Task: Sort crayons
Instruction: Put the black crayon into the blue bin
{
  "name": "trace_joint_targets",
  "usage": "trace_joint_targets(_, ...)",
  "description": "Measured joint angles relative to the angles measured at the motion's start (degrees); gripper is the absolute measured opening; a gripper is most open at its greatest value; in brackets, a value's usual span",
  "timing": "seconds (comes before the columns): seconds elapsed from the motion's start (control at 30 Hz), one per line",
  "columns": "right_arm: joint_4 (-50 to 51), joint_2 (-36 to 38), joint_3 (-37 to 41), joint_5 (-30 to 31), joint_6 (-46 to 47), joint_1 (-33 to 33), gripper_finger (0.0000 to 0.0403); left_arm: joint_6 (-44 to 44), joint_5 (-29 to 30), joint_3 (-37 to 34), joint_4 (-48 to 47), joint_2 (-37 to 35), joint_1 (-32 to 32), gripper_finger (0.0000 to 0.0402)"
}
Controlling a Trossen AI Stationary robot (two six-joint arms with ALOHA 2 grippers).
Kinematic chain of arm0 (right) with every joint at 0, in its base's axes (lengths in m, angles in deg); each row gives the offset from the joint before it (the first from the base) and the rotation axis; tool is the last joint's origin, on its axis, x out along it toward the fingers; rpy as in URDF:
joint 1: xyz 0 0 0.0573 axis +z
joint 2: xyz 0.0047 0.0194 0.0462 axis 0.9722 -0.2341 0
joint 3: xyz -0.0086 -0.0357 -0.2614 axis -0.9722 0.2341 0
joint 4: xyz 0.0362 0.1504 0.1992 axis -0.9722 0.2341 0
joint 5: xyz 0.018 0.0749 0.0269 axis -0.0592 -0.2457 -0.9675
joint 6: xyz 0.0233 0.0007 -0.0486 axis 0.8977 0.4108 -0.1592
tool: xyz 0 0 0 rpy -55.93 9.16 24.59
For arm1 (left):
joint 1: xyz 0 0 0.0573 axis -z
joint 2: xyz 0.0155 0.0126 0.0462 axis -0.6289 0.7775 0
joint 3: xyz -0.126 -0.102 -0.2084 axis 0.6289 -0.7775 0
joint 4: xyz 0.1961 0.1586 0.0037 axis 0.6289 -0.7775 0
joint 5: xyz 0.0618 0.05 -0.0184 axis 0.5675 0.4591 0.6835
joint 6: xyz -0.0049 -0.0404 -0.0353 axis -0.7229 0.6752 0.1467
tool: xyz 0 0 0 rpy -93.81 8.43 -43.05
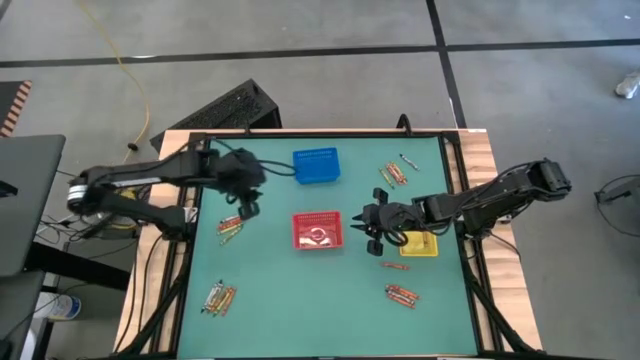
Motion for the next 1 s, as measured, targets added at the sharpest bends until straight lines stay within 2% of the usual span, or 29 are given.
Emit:
trace_joint_targets(0.17,-0.01,-0.02,0.0,0.13,-0.25,0.0,0.0092,7.15,-7.38,-10.6,3.03,-5.79,0.54,0.011)
trace_joint_targets(0.3,-0.61,-0.01,0.0,0.24,-1.51,-0.02,0.0092,10.16,-11.27,-16.19,6.2,-5.84,3.41,0.011)
trace_joint_targets(0.5,-2.77,0.0,0.0,0.28,-1.68,-0.22,0.0092,11.83,-0.68,-19.05,5.18,0.0,3.4,0.0109)
trace_joint_targets(0.77,-2.64,0.0,0.0,0.28,-1.49,0.18,0.0092,5.84,-1.1,-19.33,5.3,12.22,-4.64,0.0109)
trace_joint_targets(1.0,-2.31,0.0,0.01,0.31,-1.46,1.2,0.0092,2.94,-2.23,-19.33,5.38,15.98,-8.57,0.0109)
